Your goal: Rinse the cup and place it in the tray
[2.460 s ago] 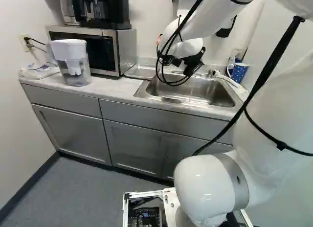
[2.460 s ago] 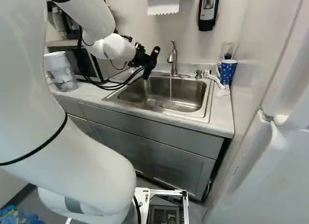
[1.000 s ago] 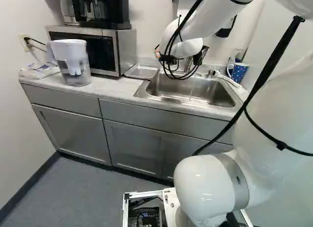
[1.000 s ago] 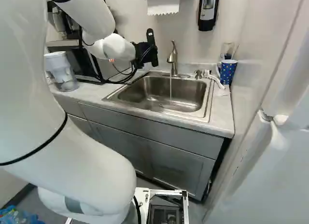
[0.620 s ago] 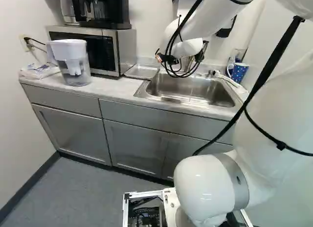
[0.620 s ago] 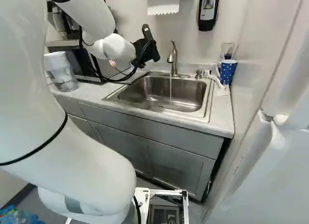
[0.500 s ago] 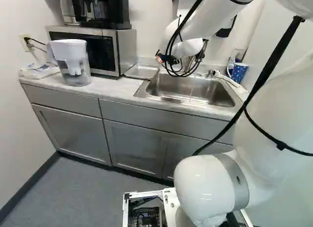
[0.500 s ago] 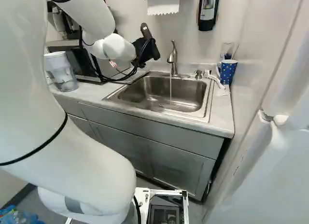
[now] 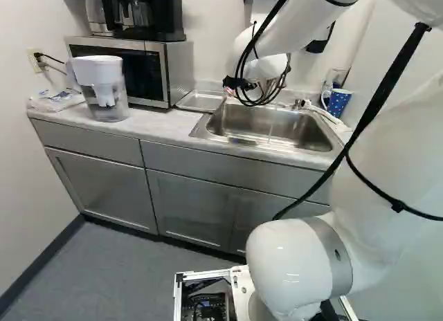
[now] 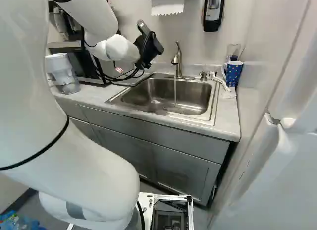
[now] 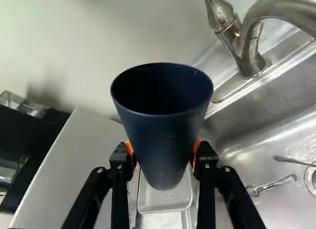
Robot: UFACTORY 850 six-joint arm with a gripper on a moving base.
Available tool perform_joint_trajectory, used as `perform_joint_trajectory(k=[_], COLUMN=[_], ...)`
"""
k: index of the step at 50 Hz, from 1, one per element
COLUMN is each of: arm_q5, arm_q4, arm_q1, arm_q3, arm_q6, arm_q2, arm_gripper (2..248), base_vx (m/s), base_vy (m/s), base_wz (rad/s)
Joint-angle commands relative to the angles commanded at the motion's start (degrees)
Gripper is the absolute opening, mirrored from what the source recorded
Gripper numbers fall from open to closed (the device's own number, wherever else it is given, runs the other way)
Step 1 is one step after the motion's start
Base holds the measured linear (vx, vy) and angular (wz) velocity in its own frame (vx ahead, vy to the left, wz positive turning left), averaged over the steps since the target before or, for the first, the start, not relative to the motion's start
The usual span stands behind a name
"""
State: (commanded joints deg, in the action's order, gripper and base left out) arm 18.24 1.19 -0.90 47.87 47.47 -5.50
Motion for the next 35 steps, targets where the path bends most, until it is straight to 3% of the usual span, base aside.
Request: perform_joint_trajectory(k=[35], arm_q5=[0.00], arm_q4=[0.00], arm_q1=[0.00], arm_q3=[0.00], arm_q6=[-20.94], arm_q2=[0.00], arm_gripper=[124], base_vx=[0.000], base_vy=[0.000], base_wz=[0.000])
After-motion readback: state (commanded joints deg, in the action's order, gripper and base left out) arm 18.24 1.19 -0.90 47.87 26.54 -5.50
